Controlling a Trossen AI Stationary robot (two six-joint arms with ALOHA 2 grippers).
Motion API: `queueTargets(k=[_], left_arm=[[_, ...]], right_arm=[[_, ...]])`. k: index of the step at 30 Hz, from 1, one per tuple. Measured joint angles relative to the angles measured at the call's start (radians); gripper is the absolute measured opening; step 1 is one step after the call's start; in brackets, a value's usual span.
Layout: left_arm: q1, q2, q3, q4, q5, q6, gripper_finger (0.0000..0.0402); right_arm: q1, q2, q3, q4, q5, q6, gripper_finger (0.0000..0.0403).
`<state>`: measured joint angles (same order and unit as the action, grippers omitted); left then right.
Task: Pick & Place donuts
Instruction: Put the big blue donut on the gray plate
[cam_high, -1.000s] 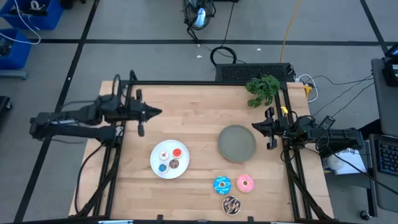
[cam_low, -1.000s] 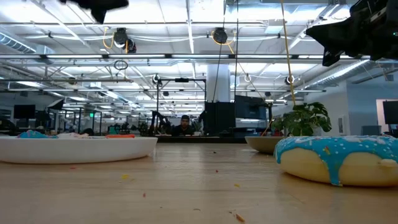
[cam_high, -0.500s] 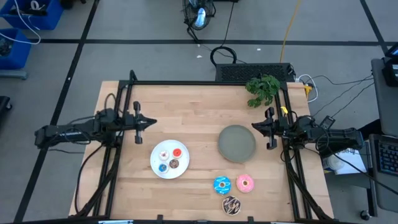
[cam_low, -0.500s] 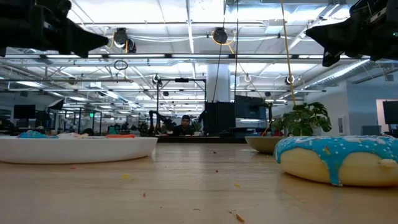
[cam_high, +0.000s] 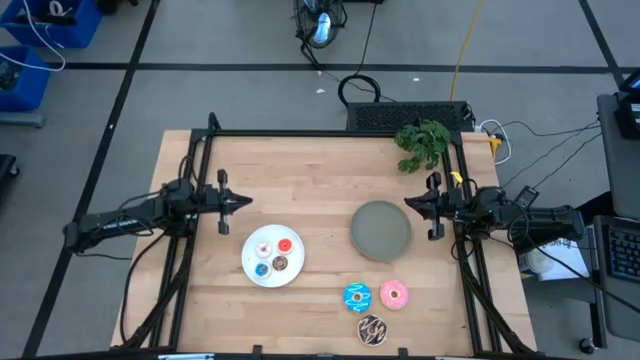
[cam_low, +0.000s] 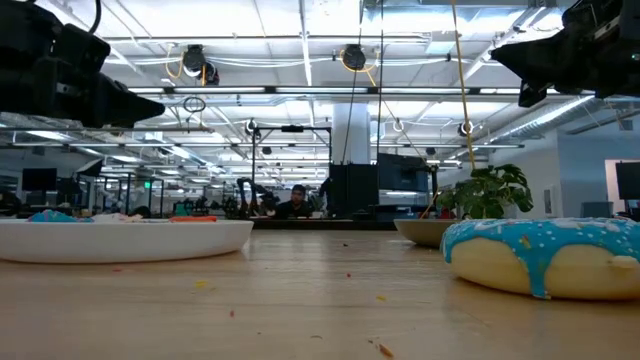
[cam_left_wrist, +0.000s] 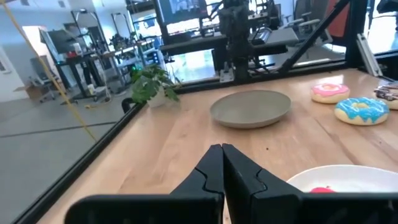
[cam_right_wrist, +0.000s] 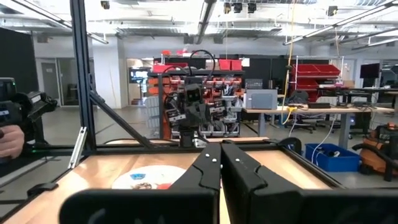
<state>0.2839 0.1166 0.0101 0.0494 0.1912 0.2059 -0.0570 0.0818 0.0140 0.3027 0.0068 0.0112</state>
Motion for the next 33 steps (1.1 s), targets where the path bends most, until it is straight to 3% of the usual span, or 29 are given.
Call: queueTargets(k=[6, 12, 18, 22, 28, 33], left_arm=[[0.008, 0.001, 0.0, -0.004, -0.004, 0.003, 0.001], [0.008, 0.001, 0.001, -0.023, -0.106, -0.016, 0.0021], [0.008, 0.001, 0.001, -0.028, -0.141, -0.022, 0.0007], [0.008, 0.001, 0.001, -0.025, -0.141, -0.024, 0.0003], [0.008, 0.001, 0.0, -0.015, -0.149, 0.024, 0.0027], [0.008, 0.001, 0.0, -0.009, -0.15, 0.029, 0.0035]], right_arm=[[0.0, 0.0, 0.0, -0.003, 0.076, -0.007, 0.0], [0.0, 0.02, 0.001, -0.008, 0.152, -0.007, 0.0], [0.019, 0.126, 0.096, -0.103, 0.248, 0.0, 0.0], [0.082, 0.285, 0.276, -0.198, 0.365, 0.007, 0.0], [0.199, 0.608, 0.604, -0.539, 0.515, 0.055, 0.0], [0.287, 0.846, 0.854, -0.807, 0.543, 0.224, 0.0]])
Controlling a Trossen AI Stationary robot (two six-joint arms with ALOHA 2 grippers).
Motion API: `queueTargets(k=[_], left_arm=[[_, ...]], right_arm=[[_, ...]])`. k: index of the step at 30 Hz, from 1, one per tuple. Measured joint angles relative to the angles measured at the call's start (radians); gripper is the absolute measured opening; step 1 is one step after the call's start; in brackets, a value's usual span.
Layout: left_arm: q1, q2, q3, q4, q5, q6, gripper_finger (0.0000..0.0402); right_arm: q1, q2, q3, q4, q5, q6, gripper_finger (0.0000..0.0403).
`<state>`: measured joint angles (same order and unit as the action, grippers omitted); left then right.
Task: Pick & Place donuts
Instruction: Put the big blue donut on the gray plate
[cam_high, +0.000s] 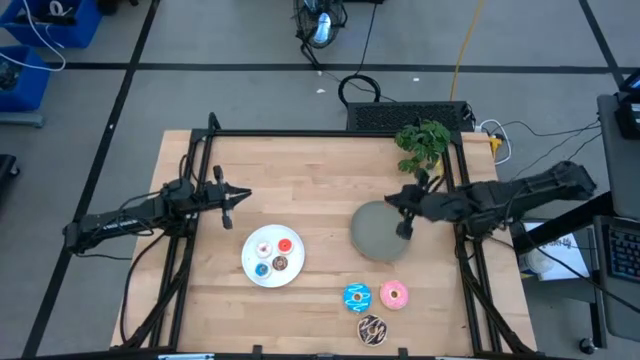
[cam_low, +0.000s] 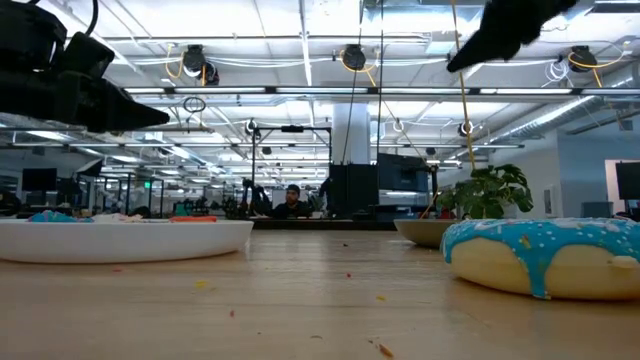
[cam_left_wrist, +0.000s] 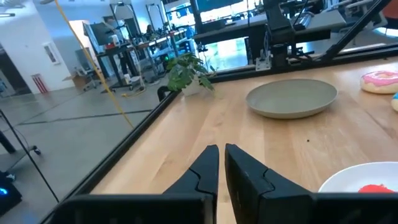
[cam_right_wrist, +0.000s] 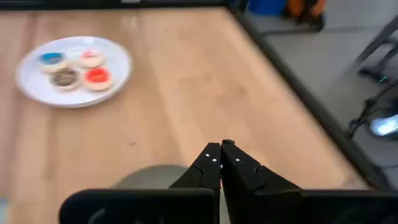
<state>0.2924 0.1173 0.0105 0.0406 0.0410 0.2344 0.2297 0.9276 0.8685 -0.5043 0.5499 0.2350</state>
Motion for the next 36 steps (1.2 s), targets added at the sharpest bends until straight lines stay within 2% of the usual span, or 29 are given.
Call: queueTargets(k=[4, 10, 13, 17, 21, 25, 30, 36], left_arm=[[0.0, 0.0, 0.0, 0.008, 0.0, -0.006, 0.0031], [0.0, 0.0, 0.0, 0.007, 0.0, 0.0, 0.0036], [0.0, 0.0, 0.0, 0.006, 0.0, 0.018, 0.0036], [0.0, 0.0, 0.0, 0.01, 0.0, -0.013, 0.0036], [0.0, 0.0, 0.0, 0.017, -0.004, -0.048, 0.0037], [0.0, 0.0, 0.0, 0.015, -0.052, 0.006, 0.0037], [0.0, 0.0, 0.0, 0.014, -0.094, -0.002, 0.0037], [0.0, 0.0, 0.0, 0.04, -0.096, -0.002, 0.0037]], right_arm=[[0.115, 0.159, 0.18, -0.121, 0.003, 0.087, 0.0], [0.268, 0.362, 0.377, -0.291, 0.001, 0.217, 0.0], [0.32, 0.454, 0.438, -0.342, -0.003, 0.362, 0.0], [0.367, 0.548, 0.488, -0.35, -0.039, 0.405, 0.0], [0.375, 0.633, 0.546, -0.428, -0.152, 0.486, 0.0], [0.371, 0.714, 0.605, -0.51, -0.192, 0.522, 0.0], [0.362, 0.772, 0.611, -0.425, -0.235, 0.451, 0.0], [0.292, 0.813, 0.611, -0.314, -0.275, 0.419, 0.0]])
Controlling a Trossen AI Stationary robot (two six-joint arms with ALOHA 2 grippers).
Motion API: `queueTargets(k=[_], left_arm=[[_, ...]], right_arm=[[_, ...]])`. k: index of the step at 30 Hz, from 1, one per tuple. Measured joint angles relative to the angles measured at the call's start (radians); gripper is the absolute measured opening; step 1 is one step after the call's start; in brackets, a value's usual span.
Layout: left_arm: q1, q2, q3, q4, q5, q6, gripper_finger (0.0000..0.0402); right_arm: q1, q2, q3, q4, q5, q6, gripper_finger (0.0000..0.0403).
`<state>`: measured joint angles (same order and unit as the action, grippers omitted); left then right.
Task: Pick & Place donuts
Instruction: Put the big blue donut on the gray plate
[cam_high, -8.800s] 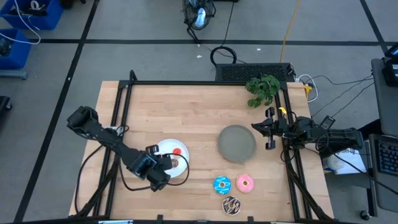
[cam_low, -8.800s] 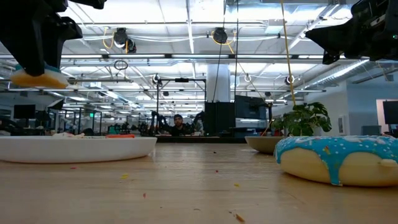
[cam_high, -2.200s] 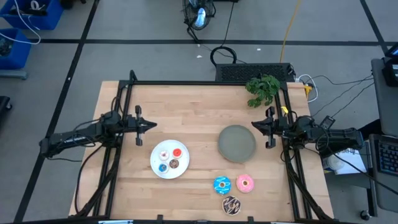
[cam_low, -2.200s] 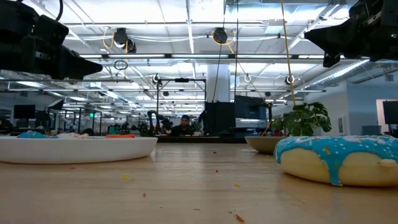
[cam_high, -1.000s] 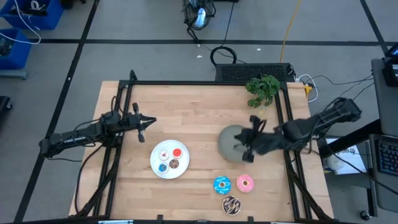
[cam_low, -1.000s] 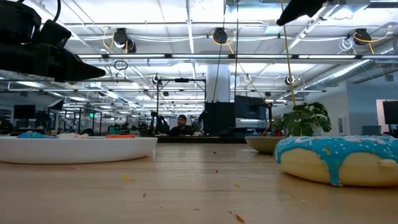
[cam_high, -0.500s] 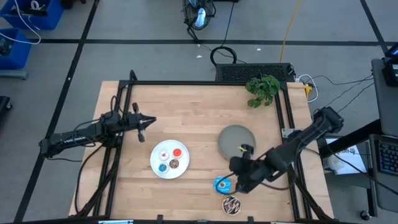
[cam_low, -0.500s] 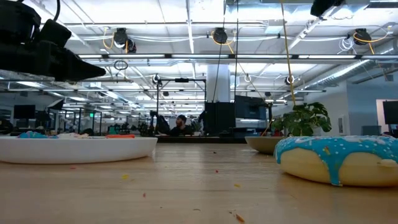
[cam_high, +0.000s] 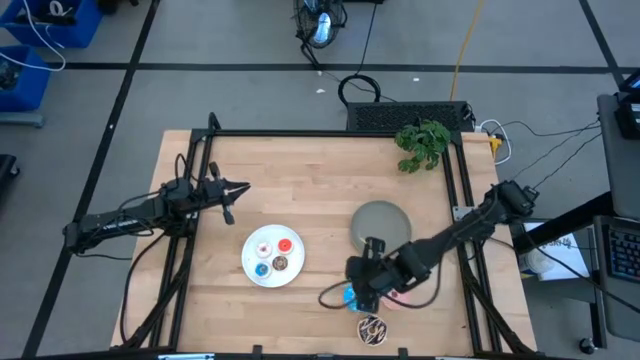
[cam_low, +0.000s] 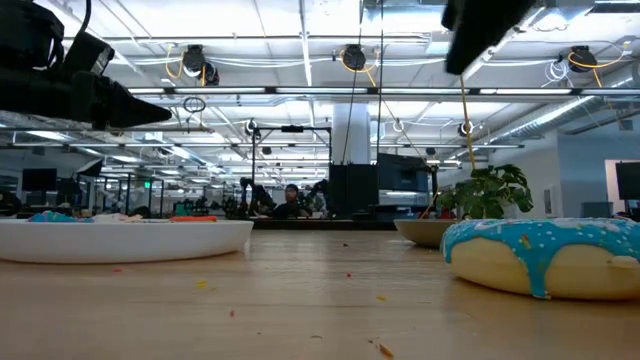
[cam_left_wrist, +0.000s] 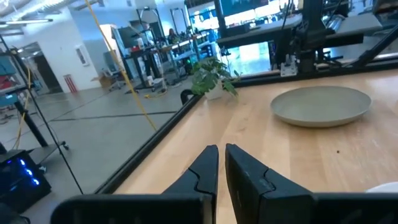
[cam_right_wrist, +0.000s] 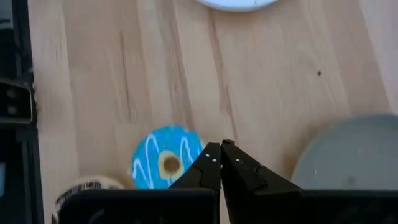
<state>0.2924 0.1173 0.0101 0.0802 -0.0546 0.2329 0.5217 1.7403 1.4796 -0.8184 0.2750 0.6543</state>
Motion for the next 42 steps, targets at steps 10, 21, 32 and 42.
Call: queueTargets(k=[10, 21, 32, 42], left_arm=[[0.0, 0.0, 0.0, 0.01, 0.0, 0.022, 0.0037], [0.0, 0.0, 0.0, -0.035, 0.0, 0.005, 0.0037], [0.0, 0.0, 0.001, -0.046, 0.003, -0.029, 0.0037], [0.0, 0.0, 0.001, -0.044, 0.002, -0.028, 0.0037]], right_arm=[[-0.116, 0.04, 0.0, 0.036, -0.148, -0.189, 0.0002], [-0.139, 0.039, 0.0, 0.037, -0.202, -0.196, 0.0135], [-0.076, 0.129, -0.001, 0.079, -0.203, -0.255, 0.0276], [-0.075, 0.218, -0.001, 0.1, -0.28, -0.278, 0.0271]])
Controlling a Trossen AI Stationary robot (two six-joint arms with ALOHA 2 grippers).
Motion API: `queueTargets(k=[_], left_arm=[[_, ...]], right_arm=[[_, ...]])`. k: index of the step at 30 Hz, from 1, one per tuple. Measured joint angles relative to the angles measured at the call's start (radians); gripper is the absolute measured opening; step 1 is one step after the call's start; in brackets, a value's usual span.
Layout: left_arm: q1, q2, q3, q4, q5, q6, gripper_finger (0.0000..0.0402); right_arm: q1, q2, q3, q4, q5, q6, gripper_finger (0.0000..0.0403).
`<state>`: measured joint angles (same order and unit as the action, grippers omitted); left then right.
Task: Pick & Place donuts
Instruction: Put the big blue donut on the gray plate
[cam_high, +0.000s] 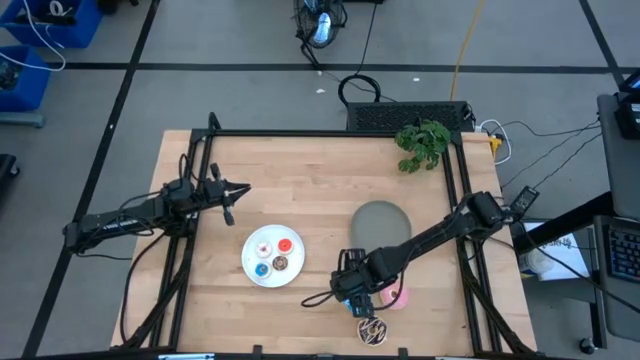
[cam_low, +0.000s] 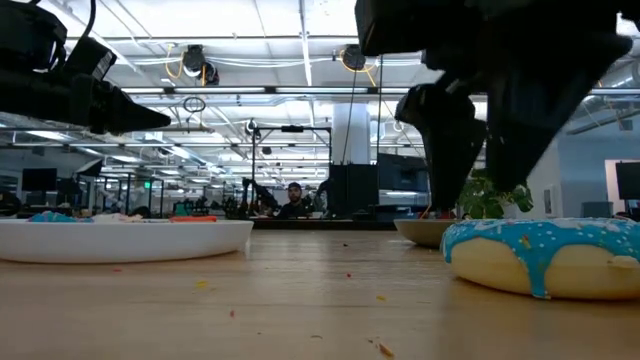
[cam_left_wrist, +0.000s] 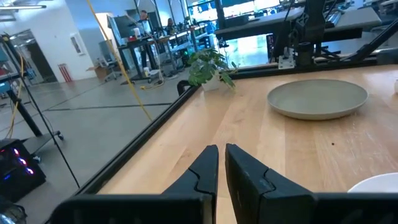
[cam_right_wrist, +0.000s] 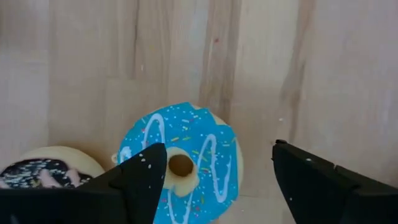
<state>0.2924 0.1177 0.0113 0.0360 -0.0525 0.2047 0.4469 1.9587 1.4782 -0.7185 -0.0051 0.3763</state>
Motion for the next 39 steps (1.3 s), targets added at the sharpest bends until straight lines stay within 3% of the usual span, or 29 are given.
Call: queueTargets(k=[16, 29, 34, 39], left_arm=[[0.0, 0.0, 0.0, -0.001, 0.0, 0.001, 0.0037], [0.0, 0.0, 0.0, -0.001, 0.0, 0.001, 0.0037], [0.0, 0.0, 0.0, -0.001, 0.0, 0.002, 0.0037], [0.0, 0.0, 0.0, -0.001, 0.0, 0.002, 0.0037]], right_arm=[[0.0, 0.036, -0.001, -0.087, -0.002, -0.023, 0.0267], [0.0, 0.033, -0.1, 0.077, -0.004, -0.052, 0.0265], [0.0, 0.032, -0.115, 0.083, -0.005, -0.044, 0.0225], [0.0, 0.033, -0.116, 0.105, -0.005, -0.041, 0.013]])
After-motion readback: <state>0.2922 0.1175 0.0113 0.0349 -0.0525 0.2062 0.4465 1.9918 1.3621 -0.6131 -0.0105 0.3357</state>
